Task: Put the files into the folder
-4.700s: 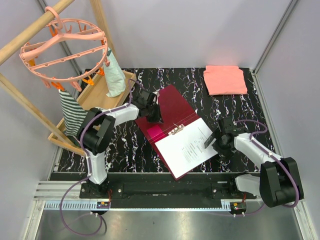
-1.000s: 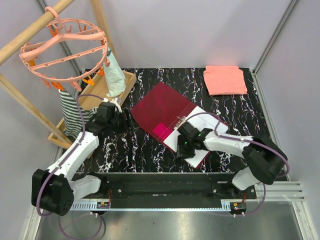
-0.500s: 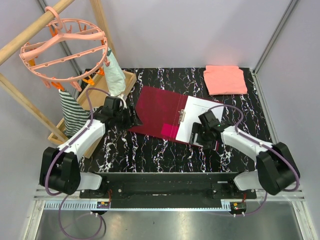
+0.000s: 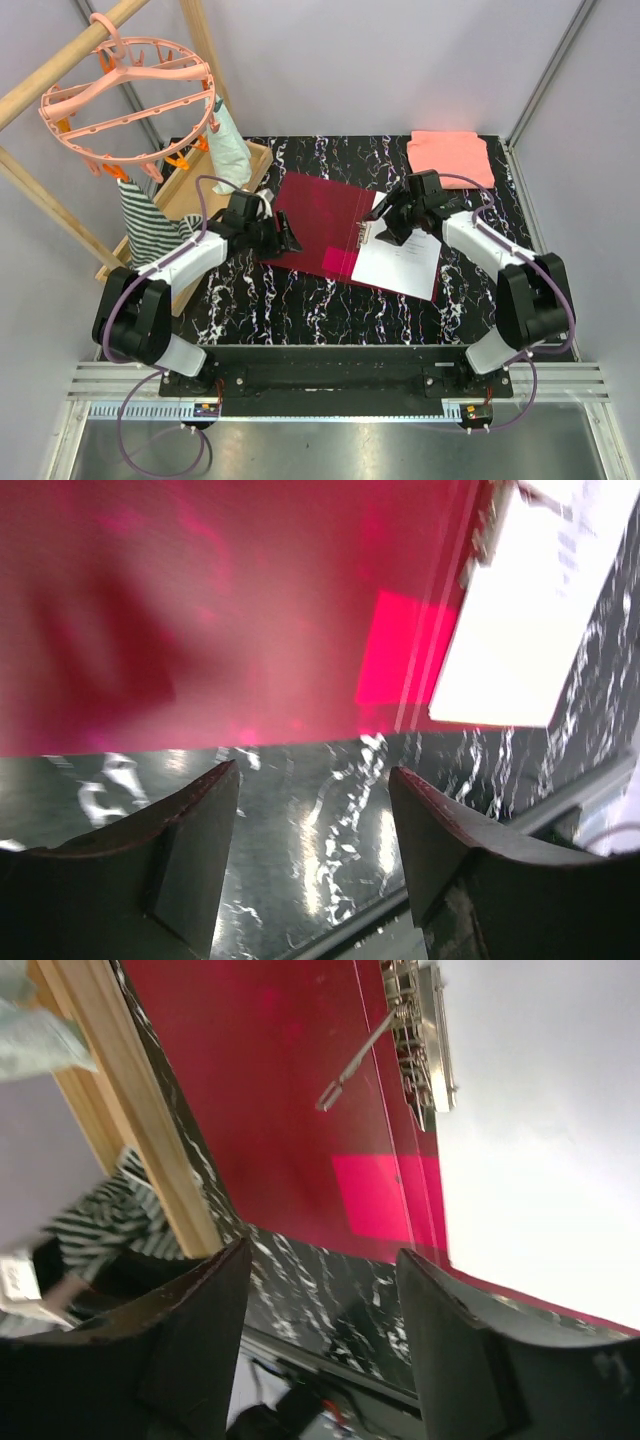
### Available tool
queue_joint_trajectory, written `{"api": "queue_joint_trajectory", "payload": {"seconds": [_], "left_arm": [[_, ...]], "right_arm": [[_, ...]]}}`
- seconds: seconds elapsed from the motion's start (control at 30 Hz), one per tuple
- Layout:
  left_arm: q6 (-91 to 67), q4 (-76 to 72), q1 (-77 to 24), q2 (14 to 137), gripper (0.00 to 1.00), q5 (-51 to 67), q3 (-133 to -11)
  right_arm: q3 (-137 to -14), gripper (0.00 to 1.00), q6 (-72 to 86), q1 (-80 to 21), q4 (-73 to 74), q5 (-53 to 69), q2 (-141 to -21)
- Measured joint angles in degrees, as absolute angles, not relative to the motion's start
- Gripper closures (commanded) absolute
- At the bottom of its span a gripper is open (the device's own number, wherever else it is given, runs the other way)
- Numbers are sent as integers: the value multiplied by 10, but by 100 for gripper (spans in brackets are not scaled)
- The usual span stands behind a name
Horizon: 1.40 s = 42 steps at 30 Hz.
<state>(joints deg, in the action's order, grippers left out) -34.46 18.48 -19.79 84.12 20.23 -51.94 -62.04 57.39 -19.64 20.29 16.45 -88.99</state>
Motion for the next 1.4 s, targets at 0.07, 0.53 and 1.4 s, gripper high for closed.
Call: {"api": "queue_joint_trajectory", "payload": {"seconds": [0.07, 0.53, 1.4], "left_arm": [[-347, 183, -212, 843, 35, 209, -519], [-350, 169, -237, 837, 35, 241, -521], [-345, 169, -237, 833, 35, 253, -525]], "right_arm": [[-615, 39, 617, -189, 179, 173, -909], [-602, 57, 783, -188, 70, 176, -979], [-605, 71, 826, -187, 33, 173, -1042]]}}
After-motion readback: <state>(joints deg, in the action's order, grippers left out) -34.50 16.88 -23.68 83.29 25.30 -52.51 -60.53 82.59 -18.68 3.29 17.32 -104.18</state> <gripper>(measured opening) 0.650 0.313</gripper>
